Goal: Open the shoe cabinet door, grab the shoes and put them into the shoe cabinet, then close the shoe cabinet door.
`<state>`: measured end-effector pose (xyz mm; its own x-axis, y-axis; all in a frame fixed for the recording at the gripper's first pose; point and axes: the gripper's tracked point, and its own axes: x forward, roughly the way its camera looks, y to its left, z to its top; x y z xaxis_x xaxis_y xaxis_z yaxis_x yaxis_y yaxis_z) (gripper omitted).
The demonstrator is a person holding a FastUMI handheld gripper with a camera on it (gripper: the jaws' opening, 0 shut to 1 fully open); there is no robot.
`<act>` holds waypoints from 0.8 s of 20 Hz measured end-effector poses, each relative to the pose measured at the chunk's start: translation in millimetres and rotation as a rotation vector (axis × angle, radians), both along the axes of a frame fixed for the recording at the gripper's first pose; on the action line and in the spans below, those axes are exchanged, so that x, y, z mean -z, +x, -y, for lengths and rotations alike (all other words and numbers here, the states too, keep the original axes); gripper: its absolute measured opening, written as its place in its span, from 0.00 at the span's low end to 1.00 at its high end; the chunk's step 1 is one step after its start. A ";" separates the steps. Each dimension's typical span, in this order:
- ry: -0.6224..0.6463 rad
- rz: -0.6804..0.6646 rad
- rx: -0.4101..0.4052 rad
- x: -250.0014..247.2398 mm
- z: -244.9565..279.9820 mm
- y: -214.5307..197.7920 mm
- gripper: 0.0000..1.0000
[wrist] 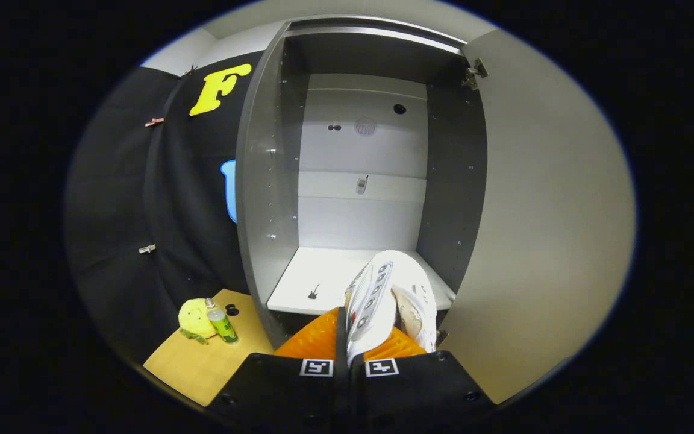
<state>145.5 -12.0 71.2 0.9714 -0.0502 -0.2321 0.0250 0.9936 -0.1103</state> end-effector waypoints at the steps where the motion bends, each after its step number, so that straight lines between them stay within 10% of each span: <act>1: -0.007 -0.002 -0.005 -5.8 0.7 9.3 0.05; 16: 0.004 -0.111 -0.011 25.0 18.4 212.8 0.04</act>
<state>358.3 -30.3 46.1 0.9403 -0.0388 -0.3382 0.0022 0.9942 -0.1079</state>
